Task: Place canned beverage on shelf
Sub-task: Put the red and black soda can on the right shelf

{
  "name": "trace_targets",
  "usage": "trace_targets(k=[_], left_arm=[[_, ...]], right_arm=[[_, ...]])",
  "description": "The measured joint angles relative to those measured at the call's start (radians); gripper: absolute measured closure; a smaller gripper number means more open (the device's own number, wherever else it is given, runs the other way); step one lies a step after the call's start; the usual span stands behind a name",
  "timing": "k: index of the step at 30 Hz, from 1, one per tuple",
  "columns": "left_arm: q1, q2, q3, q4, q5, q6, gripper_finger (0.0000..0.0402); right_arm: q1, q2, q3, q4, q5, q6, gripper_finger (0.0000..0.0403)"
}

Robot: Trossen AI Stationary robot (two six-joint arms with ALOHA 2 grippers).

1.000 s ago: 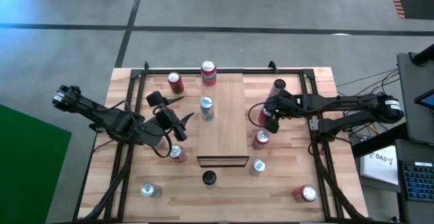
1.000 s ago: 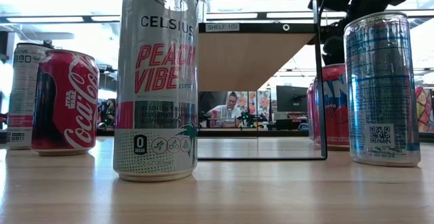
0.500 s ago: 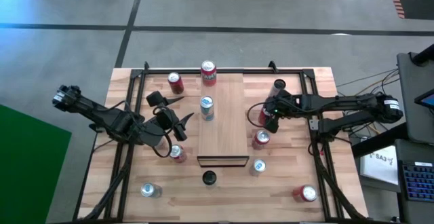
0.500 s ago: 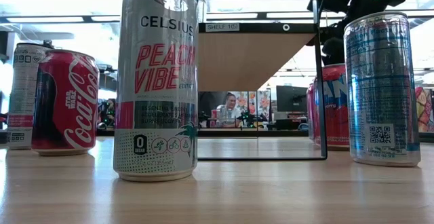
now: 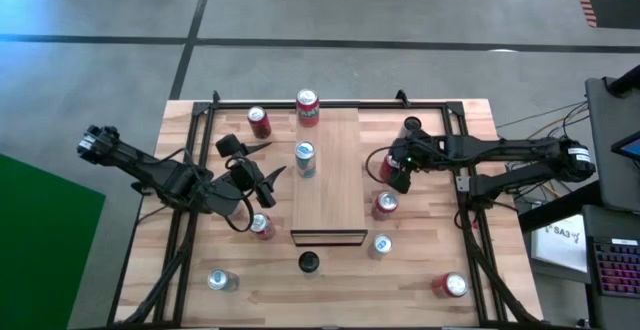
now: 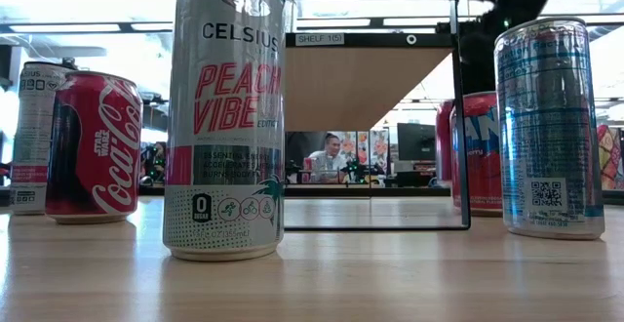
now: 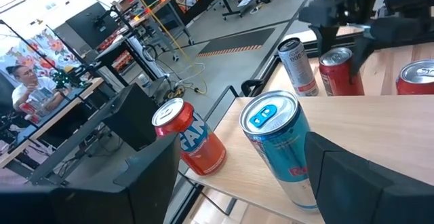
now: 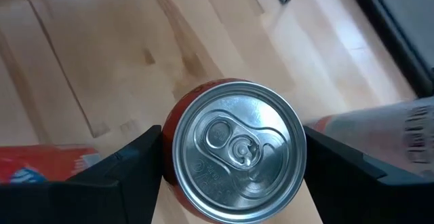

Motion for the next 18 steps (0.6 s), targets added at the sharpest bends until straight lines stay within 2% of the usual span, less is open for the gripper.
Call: trace_targets(k=[14, 18], left_arm=[[0.000, 0.000, 0.000, 0.000, 0.000, 0.000, 0.0122], [0.000, 0.000, 0.000, 0.000, 0.000, 0.001, 0.0122]], right_arm=[[0.000, 0.013, 0.366, -0.257, -0.005, -0.062, 0.0122], [0.001, 0.048, 0.462, -0.282, -0.069, -0.075, 0.0122]])
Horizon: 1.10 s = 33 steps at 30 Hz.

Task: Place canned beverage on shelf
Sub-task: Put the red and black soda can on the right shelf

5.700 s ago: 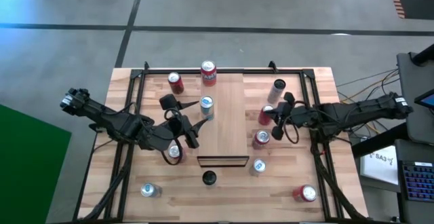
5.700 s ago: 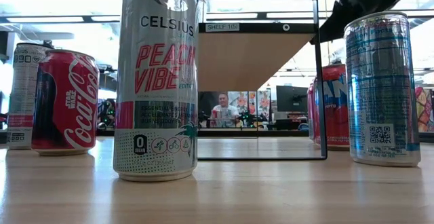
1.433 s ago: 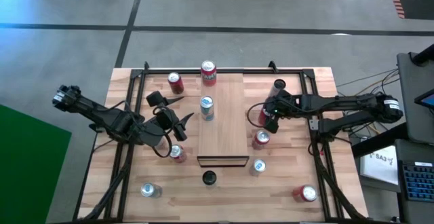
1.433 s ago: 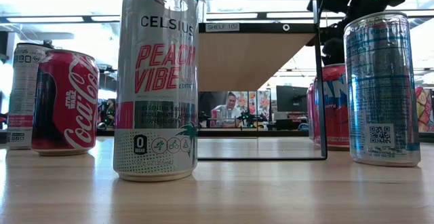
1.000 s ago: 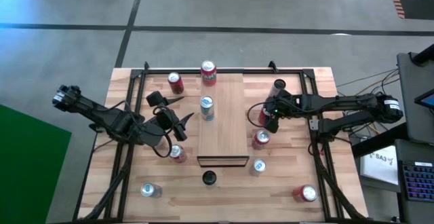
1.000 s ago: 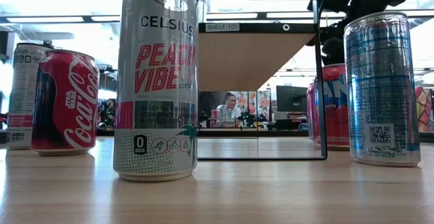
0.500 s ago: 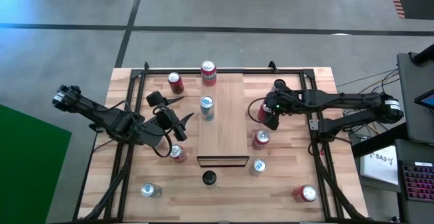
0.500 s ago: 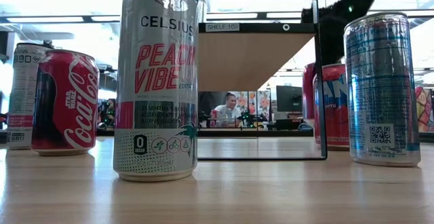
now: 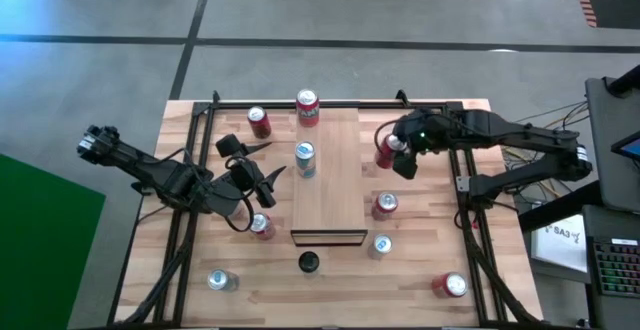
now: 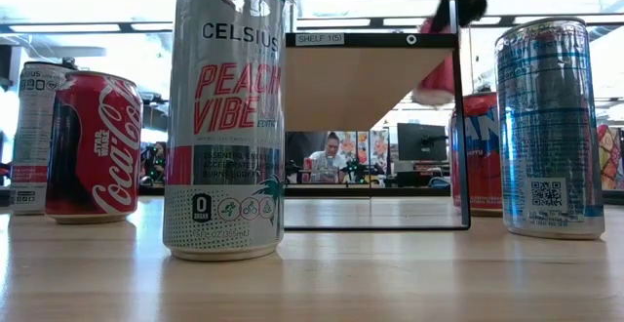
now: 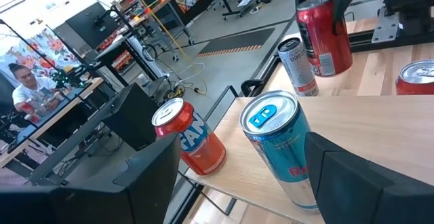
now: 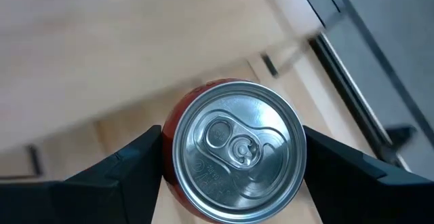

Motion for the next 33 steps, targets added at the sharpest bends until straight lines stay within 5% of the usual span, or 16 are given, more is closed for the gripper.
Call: trace_targets(k=[18, 33], left_arm=[[0.000, 0.000, -0.005, -0.001, 0.000, -0.011, 0.0122], [0.000, 0.000, -0.018, -0.002, 0.001, -0.011, 0.0122]], right_arm=[[0.097, 0.310, 0.434, -0.207, -0.064, -0.052, 0.0122], [0.158, 0.421, 0.548, -0.216, -0.060, 0.071, 0.0122]])
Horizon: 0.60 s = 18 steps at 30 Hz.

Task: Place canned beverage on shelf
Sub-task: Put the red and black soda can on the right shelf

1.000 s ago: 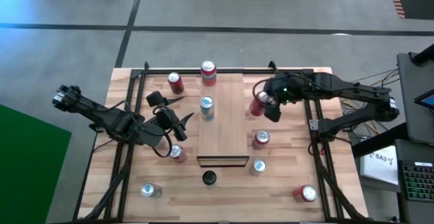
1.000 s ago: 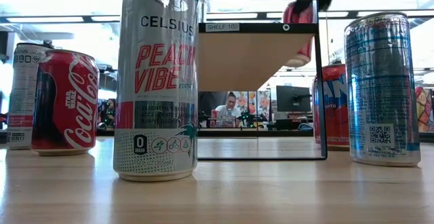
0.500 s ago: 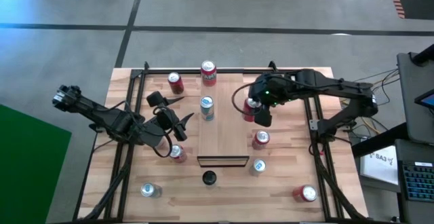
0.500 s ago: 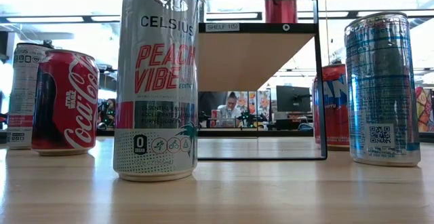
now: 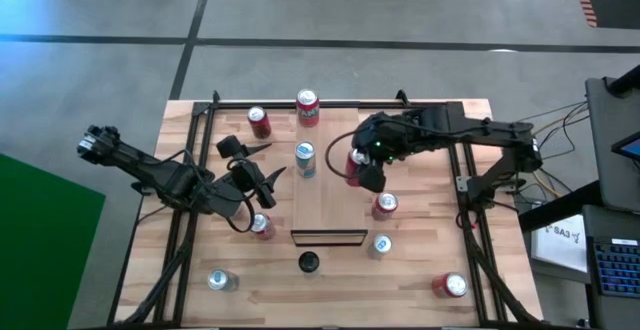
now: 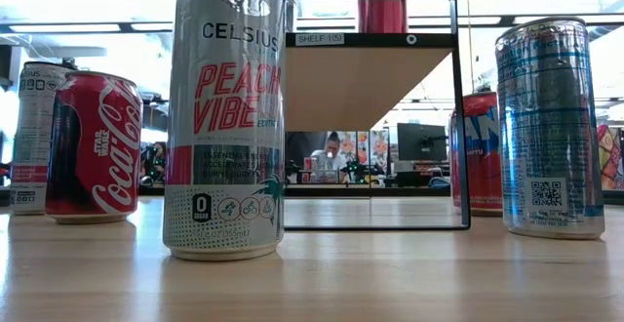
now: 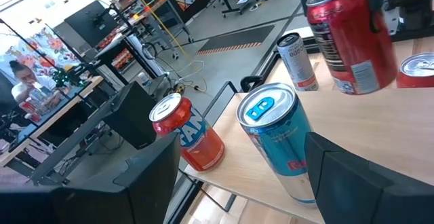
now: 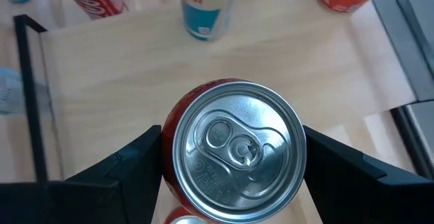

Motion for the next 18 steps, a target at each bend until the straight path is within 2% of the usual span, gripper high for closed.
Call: trace_targets(k=[10, 18], left_arm=[[0.000, 0.000, 0.000, 0.001, 0.000, 0.000, 0.0122], [0.000, 0.000, 0.000, 0.002, 0.000, 0.000, 0.0122]], right_arm=[[0.069, 0.014, -0.002, 0.004, 0.060, 0.163, 0.0122], [0.122, 0.027, -0.003, 0.024, 0.061, 0.191, 0.0122]])
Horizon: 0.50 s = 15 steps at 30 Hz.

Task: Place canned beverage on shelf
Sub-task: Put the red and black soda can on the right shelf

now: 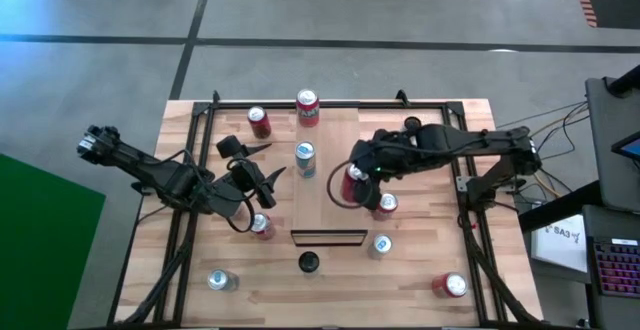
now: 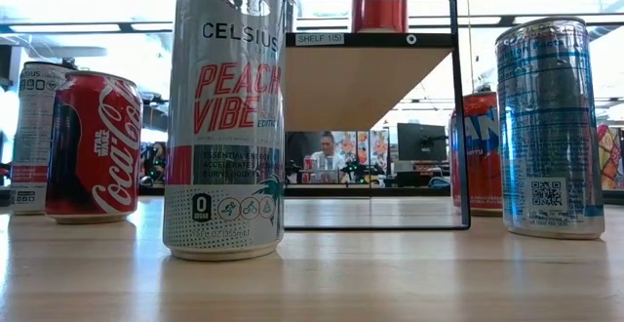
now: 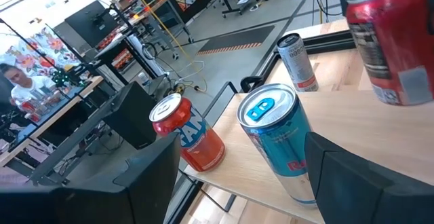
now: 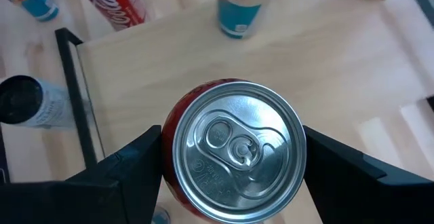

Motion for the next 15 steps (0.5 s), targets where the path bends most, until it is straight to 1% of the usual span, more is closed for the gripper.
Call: trace_targets(k=[6, 15], left_arm=[[0.000, 0.000, 0.000, 0.000, 0.000, 0.000, 0.0122], [0.000, 0.000, 0.000, -0.002, 0.000, -0.004, 0.0122]], right_arm=[[0.025, 0.035, 0.000, 0.013, 0.006, 0.000, 0.0121], [0.027, 0.046, 0.000, 0.011, 0.086, -0.004, 0.0119]])
